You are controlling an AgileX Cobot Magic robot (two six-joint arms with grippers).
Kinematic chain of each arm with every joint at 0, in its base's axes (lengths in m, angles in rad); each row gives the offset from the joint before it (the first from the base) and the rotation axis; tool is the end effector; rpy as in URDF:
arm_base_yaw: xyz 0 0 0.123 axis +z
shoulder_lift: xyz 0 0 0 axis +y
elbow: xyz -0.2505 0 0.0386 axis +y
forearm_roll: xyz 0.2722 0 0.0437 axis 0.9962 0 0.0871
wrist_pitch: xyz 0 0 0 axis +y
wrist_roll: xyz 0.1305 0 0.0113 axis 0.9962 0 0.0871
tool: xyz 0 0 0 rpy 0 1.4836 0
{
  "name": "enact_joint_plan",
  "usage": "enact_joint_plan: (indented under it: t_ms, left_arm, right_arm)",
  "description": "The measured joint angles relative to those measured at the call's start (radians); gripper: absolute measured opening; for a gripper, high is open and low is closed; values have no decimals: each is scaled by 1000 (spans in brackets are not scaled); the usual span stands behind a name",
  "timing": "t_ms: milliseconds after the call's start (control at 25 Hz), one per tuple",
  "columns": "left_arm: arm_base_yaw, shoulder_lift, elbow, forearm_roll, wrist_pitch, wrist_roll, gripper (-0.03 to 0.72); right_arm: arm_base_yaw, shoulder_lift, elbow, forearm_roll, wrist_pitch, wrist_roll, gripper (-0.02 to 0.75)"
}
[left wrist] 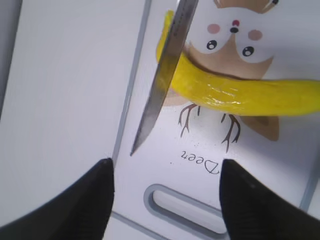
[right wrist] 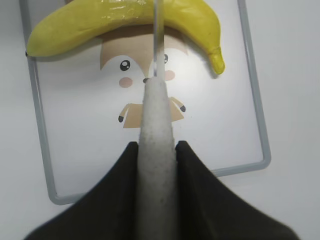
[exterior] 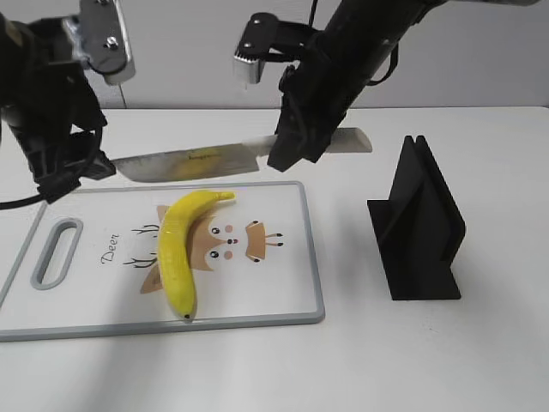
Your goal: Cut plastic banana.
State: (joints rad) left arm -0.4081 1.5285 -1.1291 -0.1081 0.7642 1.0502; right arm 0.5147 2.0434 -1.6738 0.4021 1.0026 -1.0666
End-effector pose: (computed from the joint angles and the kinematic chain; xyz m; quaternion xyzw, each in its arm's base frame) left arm 0.3247 -0.1510 0.1945 0.6237 0.7411 0.0337 0.2463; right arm 0.3768 0.2627 0.1536 -0.6314 0.7408 0.1370 0.1838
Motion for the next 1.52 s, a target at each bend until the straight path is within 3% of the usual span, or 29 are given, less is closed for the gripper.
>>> enact_joint_plan:
  t_ms: [200,600,720,840,1000,1160,1320,1520]
  left_arm:
    - [0,-103,0,52,5,-151,615]
    - [6,-171,1,191,123,-693,594]
    - [34,-189,1,204,161,-822,594]
    - [113,-216,1,212,207,-925,590]
    - [236,-257,1,213,288,-968,589]
    - [317,-334,1,213,329,-972,589]
    - [333,-416,1,213,332,-974,589]
    - [333,-491,1,200,335,-975,589]
  right_arm:
    - [0,-60,-2,-15,47,125,176]
    - [0,-144,-2,-62,169,432,176]
    - [0,-176,-2,-106,181,550,176]
    - [0,-206,-2,-146,185,682,176]
    - [0,-257,-2,-162,188,819,176]
    - [0,-318,39,-194,181,937,176]
    - [-1,-405,189,-295,109,1067,176]
    - [-3,-561,425,-386,-89,1256,176]
